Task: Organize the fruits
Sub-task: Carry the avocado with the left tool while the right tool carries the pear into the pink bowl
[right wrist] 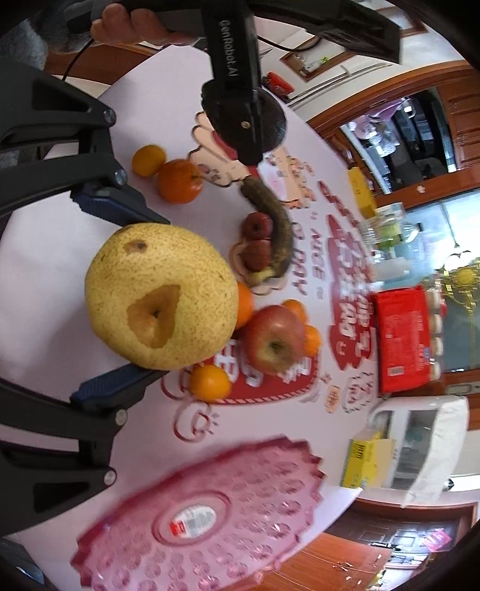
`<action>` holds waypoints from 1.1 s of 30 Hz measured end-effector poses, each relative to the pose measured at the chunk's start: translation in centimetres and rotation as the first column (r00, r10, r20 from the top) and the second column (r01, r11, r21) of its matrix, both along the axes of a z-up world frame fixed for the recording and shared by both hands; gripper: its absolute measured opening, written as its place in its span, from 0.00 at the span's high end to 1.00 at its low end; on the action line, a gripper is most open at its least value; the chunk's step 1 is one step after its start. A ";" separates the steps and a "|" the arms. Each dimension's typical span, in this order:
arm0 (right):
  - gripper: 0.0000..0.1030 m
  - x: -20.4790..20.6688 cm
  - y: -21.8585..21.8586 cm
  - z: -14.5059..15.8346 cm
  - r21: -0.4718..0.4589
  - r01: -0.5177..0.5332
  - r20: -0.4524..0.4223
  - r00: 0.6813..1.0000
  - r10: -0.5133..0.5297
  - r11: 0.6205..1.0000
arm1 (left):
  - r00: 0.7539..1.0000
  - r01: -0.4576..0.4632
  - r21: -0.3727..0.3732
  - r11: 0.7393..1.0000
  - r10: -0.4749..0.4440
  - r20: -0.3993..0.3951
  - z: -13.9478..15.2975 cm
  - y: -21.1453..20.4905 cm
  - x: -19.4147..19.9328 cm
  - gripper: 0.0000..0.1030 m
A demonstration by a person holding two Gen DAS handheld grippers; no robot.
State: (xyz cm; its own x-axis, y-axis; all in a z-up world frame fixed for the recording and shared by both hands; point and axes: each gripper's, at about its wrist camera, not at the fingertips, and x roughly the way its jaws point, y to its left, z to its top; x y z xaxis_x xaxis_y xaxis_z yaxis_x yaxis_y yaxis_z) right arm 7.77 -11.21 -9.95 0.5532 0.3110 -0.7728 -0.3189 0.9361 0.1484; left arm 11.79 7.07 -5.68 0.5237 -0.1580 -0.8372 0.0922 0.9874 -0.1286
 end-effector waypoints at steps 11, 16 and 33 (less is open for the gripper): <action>0.33 1.3 -11.1 6.1 -0.065 0.252 0.147 0.959 -0.241 0.966 | 0.953 0.253 0.000 0.967 -0.250 0.170 8.3 -14.2 3.8 0.42; 0.33 2.5 -17.2 6.6 -0.110 0.399 0.172 0.910 -0.378 0.910 | 0.930 0.322 0.025 0.946 -0.321 0.180 7.4 -21.4 6.1 0.42; 0.33 5.2 -23.2 -0.7 -0.170 0.477 0.021 0.877 -0.481 0.862 | 0.921 0.390 0.011 0.921 -0.390 -0.004 -3.9 -30.5 11.0 0.42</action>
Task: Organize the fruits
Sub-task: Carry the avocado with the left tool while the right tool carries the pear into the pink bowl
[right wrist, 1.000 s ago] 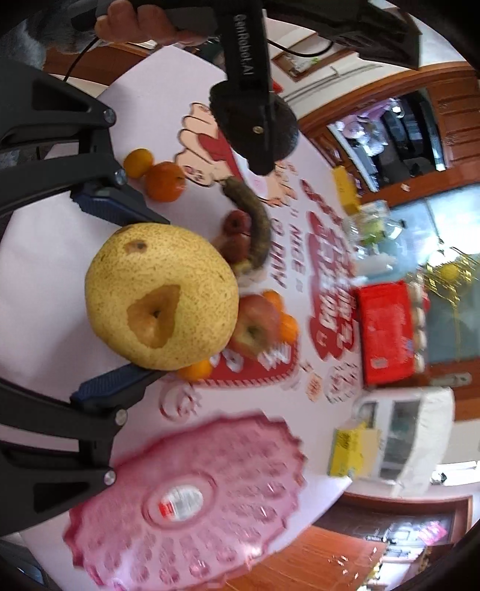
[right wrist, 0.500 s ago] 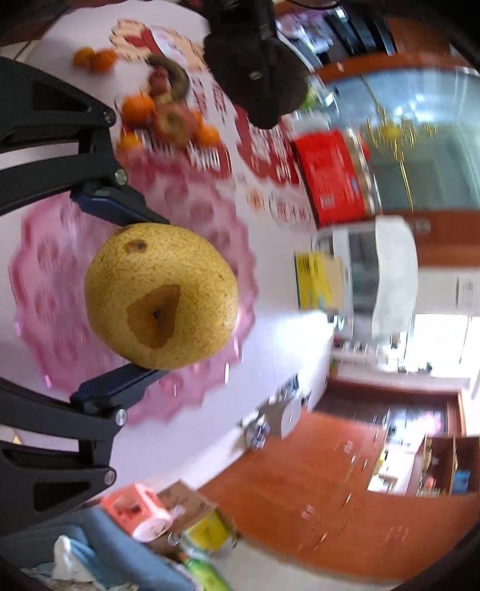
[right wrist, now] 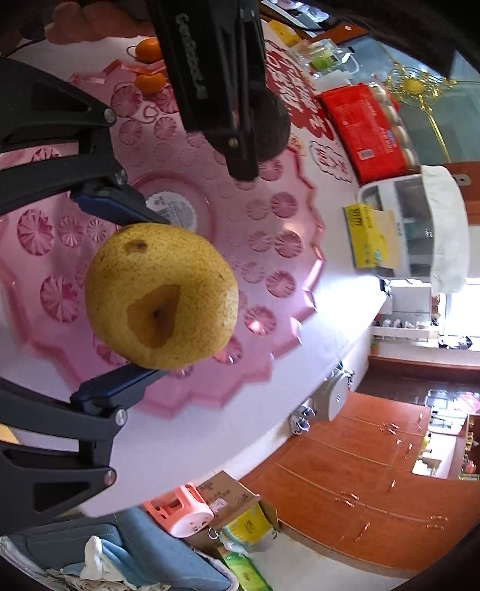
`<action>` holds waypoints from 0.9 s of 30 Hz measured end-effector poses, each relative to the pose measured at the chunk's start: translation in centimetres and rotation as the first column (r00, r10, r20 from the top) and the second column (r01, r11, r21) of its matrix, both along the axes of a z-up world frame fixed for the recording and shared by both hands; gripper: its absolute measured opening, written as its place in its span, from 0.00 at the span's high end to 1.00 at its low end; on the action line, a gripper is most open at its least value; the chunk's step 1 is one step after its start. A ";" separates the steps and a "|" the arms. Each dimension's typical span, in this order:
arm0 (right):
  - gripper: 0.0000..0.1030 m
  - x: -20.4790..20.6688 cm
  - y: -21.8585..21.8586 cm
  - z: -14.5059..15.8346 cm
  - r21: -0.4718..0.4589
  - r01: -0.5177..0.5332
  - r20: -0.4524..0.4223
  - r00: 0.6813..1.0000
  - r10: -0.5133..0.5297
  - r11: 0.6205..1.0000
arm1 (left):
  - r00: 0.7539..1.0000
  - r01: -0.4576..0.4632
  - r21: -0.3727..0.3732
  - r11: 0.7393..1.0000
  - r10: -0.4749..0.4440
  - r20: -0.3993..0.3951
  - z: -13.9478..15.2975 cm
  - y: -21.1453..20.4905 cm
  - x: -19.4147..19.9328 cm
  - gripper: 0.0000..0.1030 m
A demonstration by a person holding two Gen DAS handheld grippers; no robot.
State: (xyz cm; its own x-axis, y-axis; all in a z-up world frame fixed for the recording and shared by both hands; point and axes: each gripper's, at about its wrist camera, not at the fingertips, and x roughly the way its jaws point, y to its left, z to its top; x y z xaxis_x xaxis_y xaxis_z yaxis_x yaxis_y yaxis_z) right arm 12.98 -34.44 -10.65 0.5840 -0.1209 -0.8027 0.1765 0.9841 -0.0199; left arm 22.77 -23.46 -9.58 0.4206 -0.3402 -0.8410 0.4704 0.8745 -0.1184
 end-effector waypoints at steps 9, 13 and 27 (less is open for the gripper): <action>0.32 1.0 1.7 -1.9 -0.006 -0.054 -0.045 0.998 0.053 0.999 | 0.999 -0.006 0.044 0.999 0.008 -0.051 -3.3 0.0 0.9 0.42; 0.32 1.2 1.8 -2.1 -0.019 -0.055 -0.069 0.996 0.054 0.998 | 0.999 0.012 0.050 0.999 -0.009 -0.052 -3.3 -0.1 0.8 0.42; 0.24 0.4 2.1 -1.5 0.059 -0.058 -0.057 0.996 0.062 0.997 | 1.000 -0.019 0.064 0.998 0.019 -0.006 -1.4 1.5 -0.6 0.10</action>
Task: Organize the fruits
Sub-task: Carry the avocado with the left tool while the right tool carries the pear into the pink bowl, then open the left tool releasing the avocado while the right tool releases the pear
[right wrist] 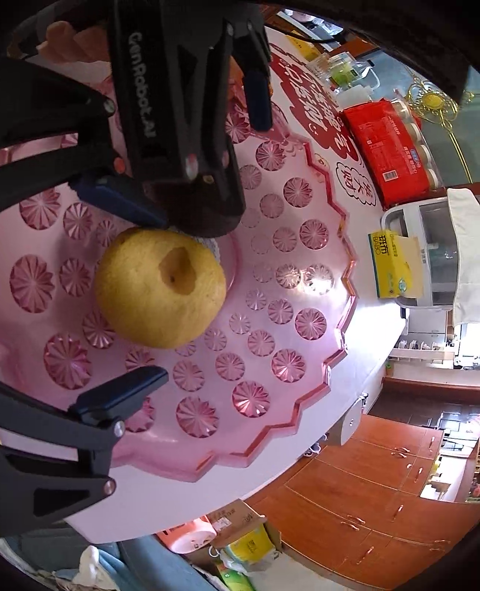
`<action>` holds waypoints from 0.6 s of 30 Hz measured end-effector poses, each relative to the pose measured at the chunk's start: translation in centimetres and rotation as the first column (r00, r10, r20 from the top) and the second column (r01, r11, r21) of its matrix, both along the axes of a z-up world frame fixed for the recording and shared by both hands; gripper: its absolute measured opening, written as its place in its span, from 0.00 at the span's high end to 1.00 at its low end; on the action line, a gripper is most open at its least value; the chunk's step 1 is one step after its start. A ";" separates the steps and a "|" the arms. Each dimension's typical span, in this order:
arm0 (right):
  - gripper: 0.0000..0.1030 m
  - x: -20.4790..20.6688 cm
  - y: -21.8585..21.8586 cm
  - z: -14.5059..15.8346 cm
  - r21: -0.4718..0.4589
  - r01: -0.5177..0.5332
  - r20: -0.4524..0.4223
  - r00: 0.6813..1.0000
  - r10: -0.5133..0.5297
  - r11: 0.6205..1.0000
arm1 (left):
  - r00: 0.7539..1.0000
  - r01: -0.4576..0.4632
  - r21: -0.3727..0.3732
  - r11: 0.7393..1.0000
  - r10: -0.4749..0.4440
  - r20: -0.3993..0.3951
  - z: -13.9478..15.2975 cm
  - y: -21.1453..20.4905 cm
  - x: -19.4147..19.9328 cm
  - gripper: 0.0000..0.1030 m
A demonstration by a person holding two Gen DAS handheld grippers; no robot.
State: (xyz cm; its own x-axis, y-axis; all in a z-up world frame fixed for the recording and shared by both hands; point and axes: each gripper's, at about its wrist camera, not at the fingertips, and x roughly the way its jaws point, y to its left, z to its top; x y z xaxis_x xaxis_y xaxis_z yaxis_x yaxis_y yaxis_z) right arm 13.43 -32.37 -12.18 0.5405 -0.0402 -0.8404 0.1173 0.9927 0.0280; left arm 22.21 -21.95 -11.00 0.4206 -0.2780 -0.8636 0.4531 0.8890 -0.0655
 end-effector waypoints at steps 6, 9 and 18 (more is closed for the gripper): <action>0.24 -0.8 -0.1 0.5 -0.002 0.014 0.009 1.000 -0.014 1.000 | 0.998 -0.002 -0.029 1.000 0.004 0.064 1.4 1.0 -1.8 0.10; 0.24 -1.4 0.0 0.9 -0.003 0.018 0.018 1.000 -0.018 1.000 | 0.991 0.012 -0.068 0.998 -0.003 0.137 2.6 1.7 -3.0 0.10; 0.24 -3.3 0.9 2.3 -0.004 0.019 0.054 0.998 -0.018 1.000 | 0.991 -0.006 -0.110 0.994 0.021 0.135 4.7 3.6 -5.2 0.10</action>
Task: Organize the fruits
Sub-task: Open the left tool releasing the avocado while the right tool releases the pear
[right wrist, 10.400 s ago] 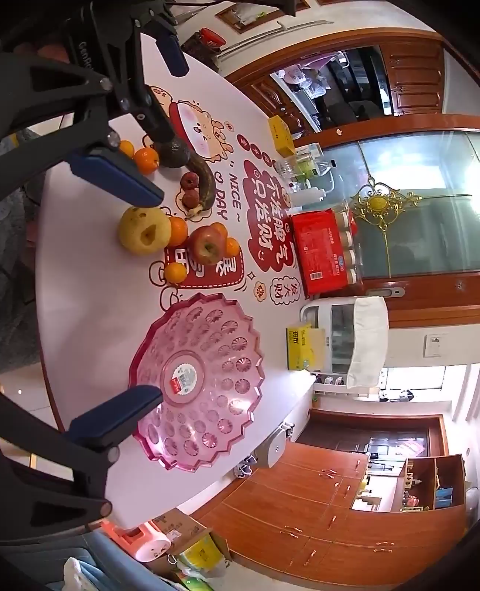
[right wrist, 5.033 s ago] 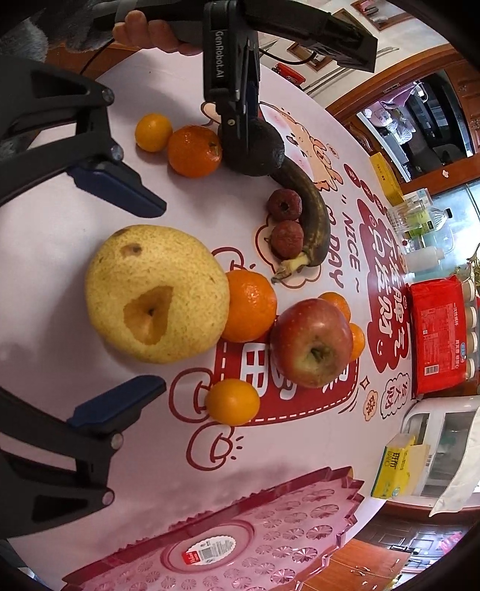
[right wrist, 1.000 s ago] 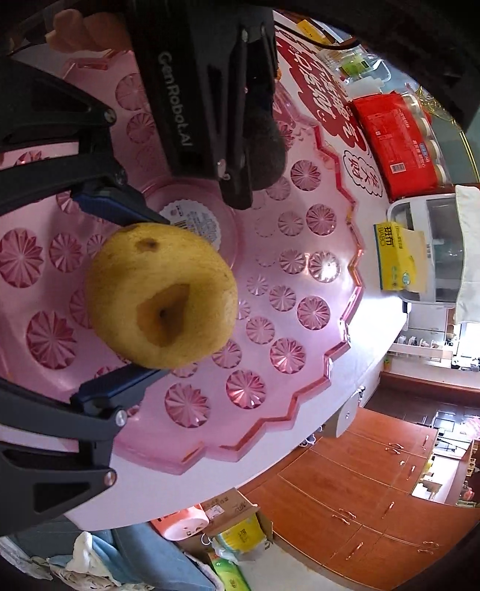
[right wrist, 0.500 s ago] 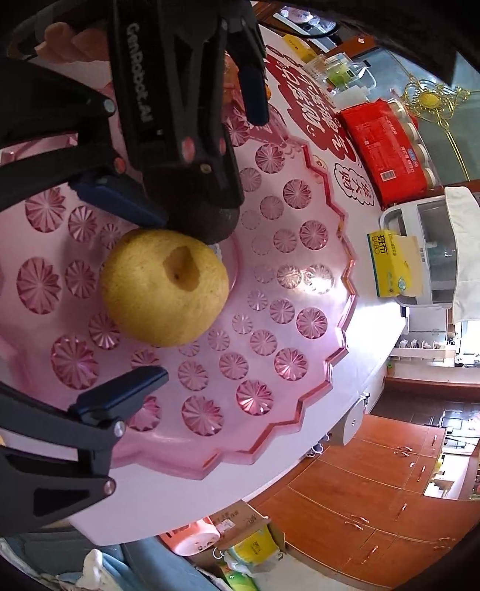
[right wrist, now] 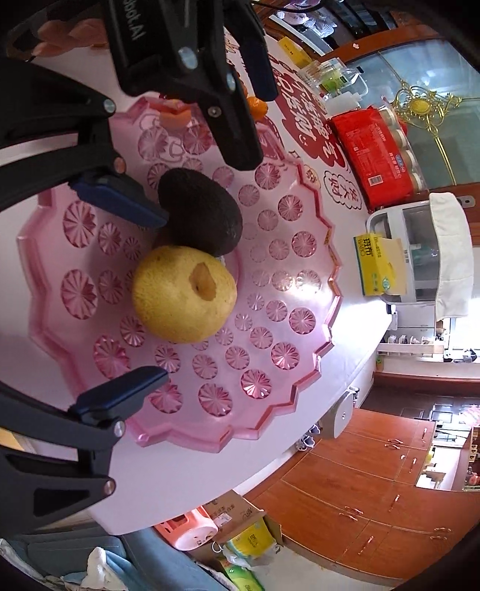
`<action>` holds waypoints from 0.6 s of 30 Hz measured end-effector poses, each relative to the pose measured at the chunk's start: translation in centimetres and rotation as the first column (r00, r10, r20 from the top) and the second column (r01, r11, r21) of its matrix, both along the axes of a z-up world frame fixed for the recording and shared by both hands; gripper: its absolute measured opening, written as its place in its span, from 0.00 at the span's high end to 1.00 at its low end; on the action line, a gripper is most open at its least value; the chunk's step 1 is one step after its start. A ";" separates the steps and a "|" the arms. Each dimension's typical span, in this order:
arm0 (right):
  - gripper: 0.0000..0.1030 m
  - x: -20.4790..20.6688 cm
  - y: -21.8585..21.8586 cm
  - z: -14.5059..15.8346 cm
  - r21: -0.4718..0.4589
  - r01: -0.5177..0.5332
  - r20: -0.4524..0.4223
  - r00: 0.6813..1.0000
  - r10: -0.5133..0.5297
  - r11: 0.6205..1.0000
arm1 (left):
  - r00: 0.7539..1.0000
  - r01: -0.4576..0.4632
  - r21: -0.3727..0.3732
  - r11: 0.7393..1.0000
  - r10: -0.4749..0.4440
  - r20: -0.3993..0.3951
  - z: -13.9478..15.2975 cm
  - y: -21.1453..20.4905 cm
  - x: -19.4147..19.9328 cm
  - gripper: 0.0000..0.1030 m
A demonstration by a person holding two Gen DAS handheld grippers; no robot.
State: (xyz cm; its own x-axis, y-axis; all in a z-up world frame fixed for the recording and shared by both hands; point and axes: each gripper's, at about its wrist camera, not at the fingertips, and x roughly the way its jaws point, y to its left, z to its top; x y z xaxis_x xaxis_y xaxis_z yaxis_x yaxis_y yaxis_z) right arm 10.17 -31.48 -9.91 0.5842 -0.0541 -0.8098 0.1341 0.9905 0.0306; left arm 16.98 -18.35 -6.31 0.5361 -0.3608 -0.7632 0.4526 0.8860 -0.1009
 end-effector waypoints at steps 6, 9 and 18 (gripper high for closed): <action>0.24 -1.3 0.9 0.9 -0.010 -0.014 0.016 1.000 0.014 1.000 | 0.998 -0.039 -0.025 0.999 0.037 -0.049 0.5 2.2 -1.0 0.10; 0.24 -2.0 1.3 1.4 -0.013 -0.023 0.023 0.999 0.024 1.000 | 0.998 -0.060 -0.017 0.998 0.059 -0.035 1.1 3.5 -1.7 0.10; 0.24 -3.7 3.3 3.1 -0.013 -0.057 0.041 0.997 0.058 0.998 | 0.994 -0.108 -0.012 0.994 0.109 0.022 3.1 7.9 -4.5 0.10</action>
